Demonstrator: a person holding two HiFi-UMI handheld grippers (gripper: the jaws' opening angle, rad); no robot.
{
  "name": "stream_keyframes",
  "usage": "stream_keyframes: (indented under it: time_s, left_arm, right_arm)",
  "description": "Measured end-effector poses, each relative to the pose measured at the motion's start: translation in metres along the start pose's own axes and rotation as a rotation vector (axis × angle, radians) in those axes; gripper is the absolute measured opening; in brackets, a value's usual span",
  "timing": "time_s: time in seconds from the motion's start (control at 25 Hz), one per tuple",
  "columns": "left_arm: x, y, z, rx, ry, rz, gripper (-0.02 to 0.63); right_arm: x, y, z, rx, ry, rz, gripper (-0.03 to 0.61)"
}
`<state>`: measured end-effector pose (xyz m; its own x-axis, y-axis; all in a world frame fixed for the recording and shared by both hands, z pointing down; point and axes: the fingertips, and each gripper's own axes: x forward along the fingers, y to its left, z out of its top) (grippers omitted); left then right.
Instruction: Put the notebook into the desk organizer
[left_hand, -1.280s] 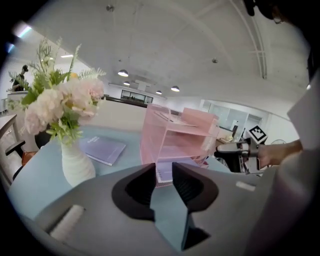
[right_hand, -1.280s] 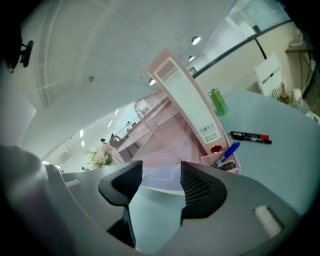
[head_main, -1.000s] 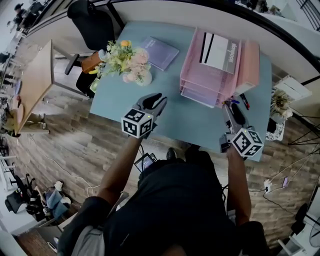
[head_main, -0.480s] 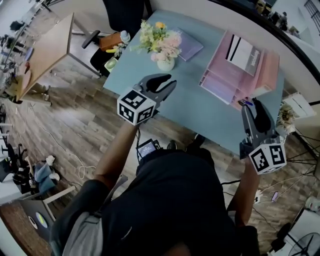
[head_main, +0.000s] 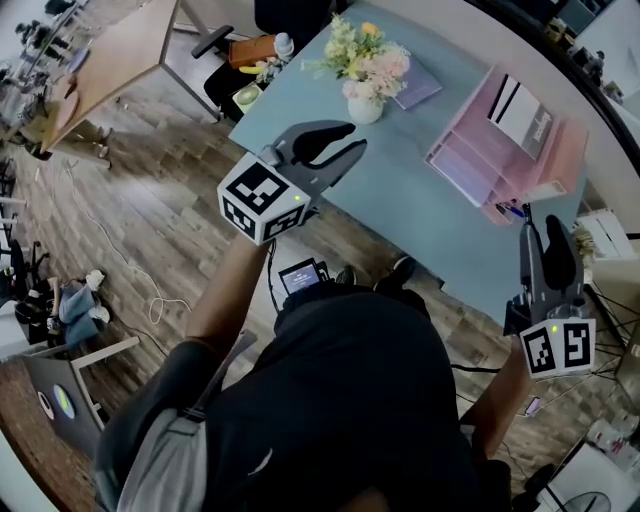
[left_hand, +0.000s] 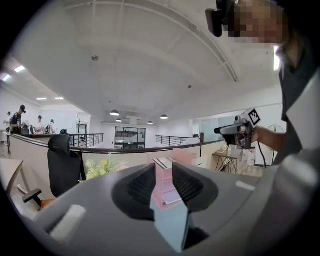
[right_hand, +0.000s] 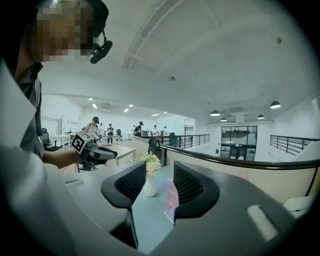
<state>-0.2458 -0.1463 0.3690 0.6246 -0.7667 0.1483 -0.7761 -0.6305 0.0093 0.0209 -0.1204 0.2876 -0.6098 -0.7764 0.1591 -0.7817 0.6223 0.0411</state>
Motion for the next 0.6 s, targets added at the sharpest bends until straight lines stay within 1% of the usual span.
stream_keyframes:
  time_s: [0.32,0.6]
  left_arm:
    - [-0.012,-0.017,0.019,0.026,-0.041,-0.015,0.158]
    - [-0.009,-0.026,0.023,0.032,-0.052,-0.031,0.158]
  right_arm:
    - [-0.009,0.006,0.010,-0.037,-0.009,-0.005,0.173]
    - [-0.012,0.004,0.007,-0.036,-0.003,-0.012,0.173]
